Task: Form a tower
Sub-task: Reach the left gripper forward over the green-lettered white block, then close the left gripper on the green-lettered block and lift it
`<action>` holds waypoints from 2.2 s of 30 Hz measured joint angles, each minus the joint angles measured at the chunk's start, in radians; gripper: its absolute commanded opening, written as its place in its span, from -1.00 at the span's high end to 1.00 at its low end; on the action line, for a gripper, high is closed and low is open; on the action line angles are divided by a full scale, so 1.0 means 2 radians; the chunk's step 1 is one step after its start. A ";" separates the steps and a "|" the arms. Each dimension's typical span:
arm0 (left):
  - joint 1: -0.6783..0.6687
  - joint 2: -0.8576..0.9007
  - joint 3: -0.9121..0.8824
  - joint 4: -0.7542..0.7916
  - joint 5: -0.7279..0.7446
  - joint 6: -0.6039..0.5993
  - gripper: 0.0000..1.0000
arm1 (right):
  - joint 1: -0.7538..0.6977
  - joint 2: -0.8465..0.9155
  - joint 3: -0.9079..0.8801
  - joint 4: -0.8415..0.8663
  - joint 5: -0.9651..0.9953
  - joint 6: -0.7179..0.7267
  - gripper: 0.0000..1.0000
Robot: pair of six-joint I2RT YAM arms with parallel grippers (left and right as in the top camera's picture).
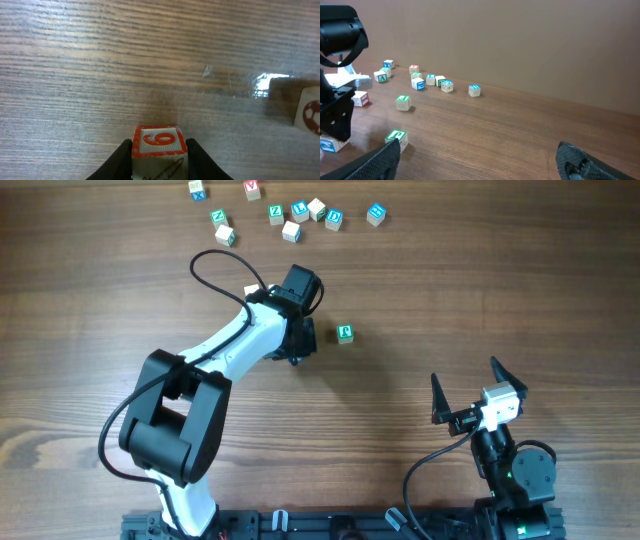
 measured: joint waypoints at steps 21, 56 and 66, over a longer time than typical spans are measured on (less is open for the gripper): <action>-0.040 0.016 0.155 0.004 0.000 -0.002 -0.52 | 0.000 0.000 0.000 0.000 0.000 0.000 -0.99; -0.098 0.114 0.154 0.027 -0.064 -0.032 0.35 | 0.000 0.000 0.000 0.000 0.000 0.000 -0.99; -0.098 0.099 0.154 0.011 -0.058 -0.032 0.21 | 0.000 0.000 0.000 0.000 0.000 0.000 -0.99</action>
